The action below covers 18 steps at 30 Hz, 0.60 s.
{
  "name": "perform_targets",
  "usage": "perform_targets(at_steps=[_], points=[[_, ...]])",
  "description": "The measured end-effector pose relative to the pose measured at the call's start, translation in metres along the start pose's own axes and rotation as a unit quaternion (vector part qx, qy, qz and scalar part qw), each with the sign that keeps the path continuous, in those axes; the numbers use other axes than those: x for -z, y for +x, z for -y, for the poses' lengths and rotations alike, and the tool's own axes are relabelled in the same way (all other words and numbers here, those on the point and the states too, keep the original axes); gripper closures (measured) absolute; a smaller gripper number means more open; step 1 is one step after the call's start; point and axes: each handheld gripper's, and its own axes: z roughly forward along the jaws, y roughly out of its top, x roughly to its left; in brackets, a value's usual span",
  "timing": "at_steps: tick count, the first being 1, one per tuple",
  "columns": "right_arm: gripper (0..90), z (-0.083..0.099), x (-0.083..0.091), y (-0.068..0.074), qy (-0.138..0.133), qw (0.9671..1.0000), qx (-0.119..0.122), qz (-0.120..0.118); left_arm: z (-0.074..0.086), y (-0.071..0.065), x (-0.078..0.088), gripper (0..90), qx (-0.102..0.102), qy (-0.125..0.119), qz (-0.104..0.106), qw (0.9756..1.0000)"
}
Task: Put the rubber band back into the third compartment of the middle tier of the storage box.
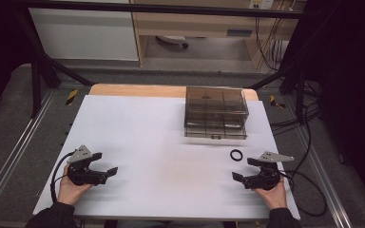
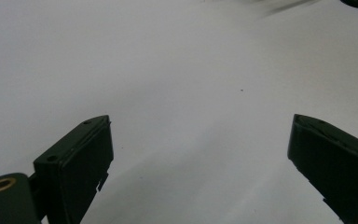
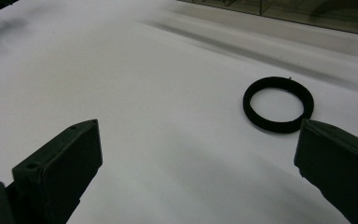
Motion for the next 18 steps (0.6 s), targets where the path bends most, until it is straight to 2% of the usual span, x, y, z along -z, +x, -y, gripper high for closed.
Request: perform_targets(at_steps=[11, 18], points=[[1.7, -0.0047, -0.0048, 0.0016, 0.008, 0.9999, 0.003, 0.008, 0.0002, 0.0002, -0.0004, 6.4, 0.000, 0.002, -0.002, 1.0000], [2.4, -0.0091, -0.0058, -0.0003, 0.008, 0.9998, -0.003, 0.018, 0.0001, 0.0003, -0.0005, 6.4, 0.002, 0.002, -0.003, 1.0000]])
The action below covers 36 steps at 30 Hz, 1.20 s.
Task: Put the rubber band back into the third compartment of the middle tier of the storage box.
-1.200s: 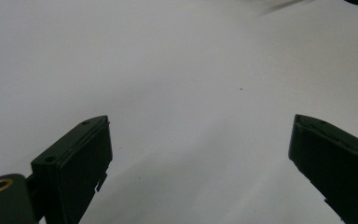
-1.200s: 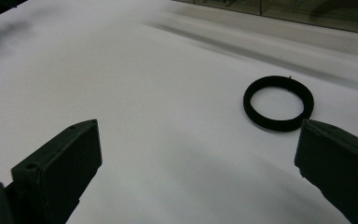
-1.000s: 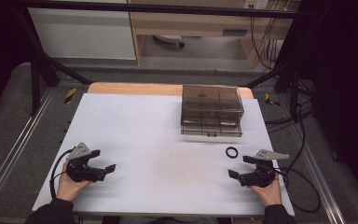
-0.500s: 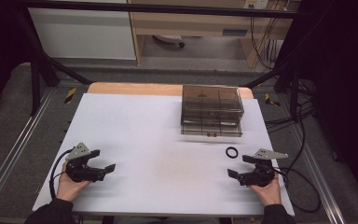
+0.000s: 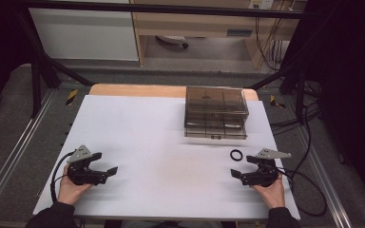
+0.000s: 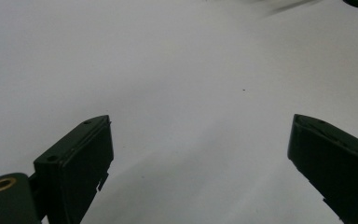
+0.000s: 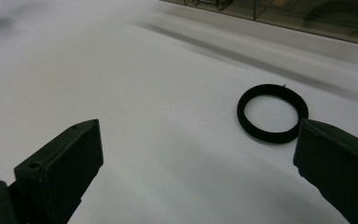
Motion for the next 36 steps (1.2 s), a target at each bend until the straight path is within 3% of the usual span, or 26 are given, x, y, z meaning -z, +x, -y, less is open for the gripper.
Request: perform_targets(at_steps=[19, 36], points=[[6.3, -0.018, -0.011, -0.004, 0.016, 0.9994, 0.004, 0.029, 0.000, 0.000, -0.001, 6.8, -0.002, 0.002, -0.002, 1.0000], [19.9, -0.034, -0.028, -0.014, 0.026, 0.9976, 0.011, 0.064, 0.000, 0.000, -0.001, 6.9, -0.001, 0.003, -0.005, 1.0000]])
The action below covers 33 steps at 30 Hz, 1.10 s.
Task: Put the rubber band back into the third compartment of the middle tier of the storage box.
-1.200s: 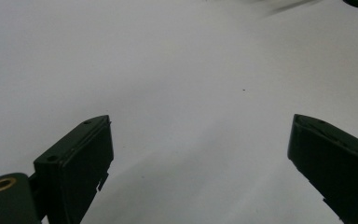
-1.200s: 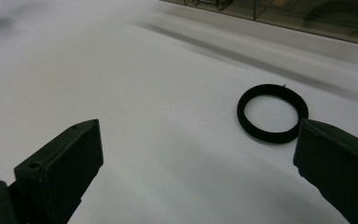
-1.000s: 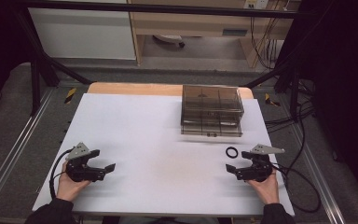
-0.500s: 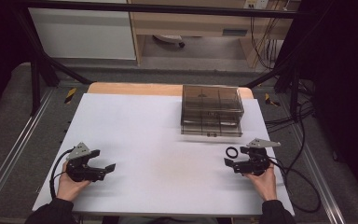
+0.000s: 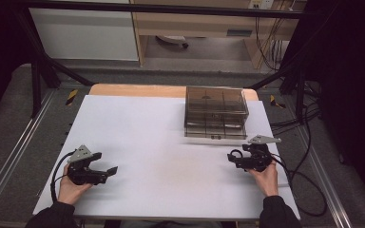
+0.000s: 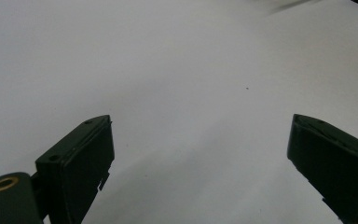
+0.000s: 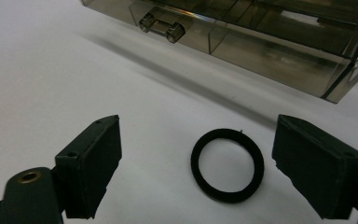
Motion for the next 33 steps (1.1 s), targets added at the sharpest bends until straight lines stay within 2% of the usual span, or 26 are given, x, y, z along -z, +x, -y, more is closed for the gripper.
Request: perform_targets(at_steps=[13, 21, 33], points=[[42.7, 0.002, -0.012, 0.002, 0.017, 0.9997, 0.016, 0.000, 0.000, 0.000, 0.000, 7.1, 0.001, 0.001, 0.000, 1.0000], [54.0, 0.003, -0.011, 0.000, 0.016, 0.9999, 0.006, 0.001, 0.000, 0.000, 0.000, 7.2, 0.000, 0.001, 0.000, 1.0000], [71.2, 0.006, -0.014, -0.001, 0.033, 0.9995, 0.004, 0.000, 0.001, 0.000, 0.000, 7.5, 0.000, 0.002, 0.000, 1.0000]])
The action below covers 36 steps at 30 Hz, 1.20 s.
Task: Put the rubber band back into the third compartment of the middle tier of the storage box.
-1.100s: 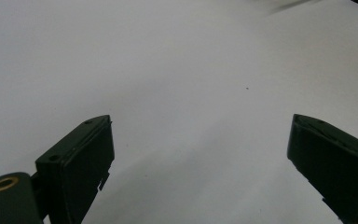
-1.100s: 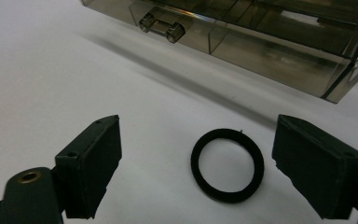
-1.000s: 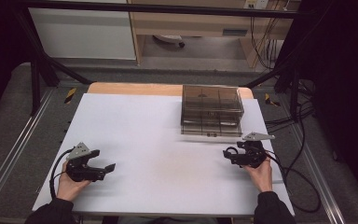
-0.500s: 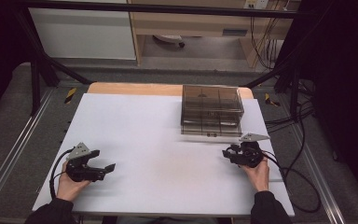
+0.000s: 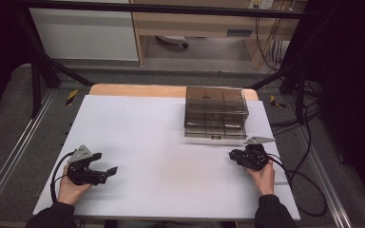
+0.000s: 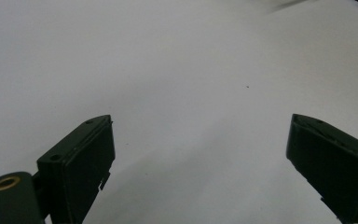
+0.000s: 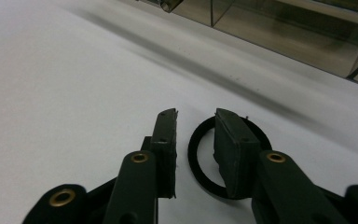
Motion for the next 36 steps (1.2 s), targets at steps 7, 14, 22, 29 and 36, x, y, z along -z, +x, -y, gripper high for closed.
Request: perform_targets(at_steps=[7, 14, 22, 29, 36], points=[[77.8, 0.0006, -0.0016, 0.0010, 0.005, 1.0000, 0.000, -0.001, 0.0002, 0.0001, -0.0001, 7.6, 0.000, 0.001, 0.000, 1.0000], [83.0, 0.0011, -0.0026, 0.0017, 0.013, 0.9999, 0.002, -0.001, 0.0003, 0.0004, -0.0001, 7.6, -0.001, 0.002, -0.001, 1.0000], [85.9, 0.0014, -0.0032, 0.0020, 0.014, 0.9999, 0.006, 0.003, 0.0003, 0.0003, 0.0000, 7.7, -0.001, 0.002, -0.001, 1.0000], [86.7, 0.0015, -0.0029, 0.0025, 0.015, 0.9999, 0.004, 0.005, 0.0003, 0.0004, 0.0001, 7.7, -0.002, 0.002, -0.002, 1.0000], [87.2, 0.0015, -0.0020, 0.0028, 0.014, 0.9999, 0.005, 0.004, 0.0004, 0.0003, 0.0001, 7.8, -0.002, 0.001, -0.002, 1.0000]])
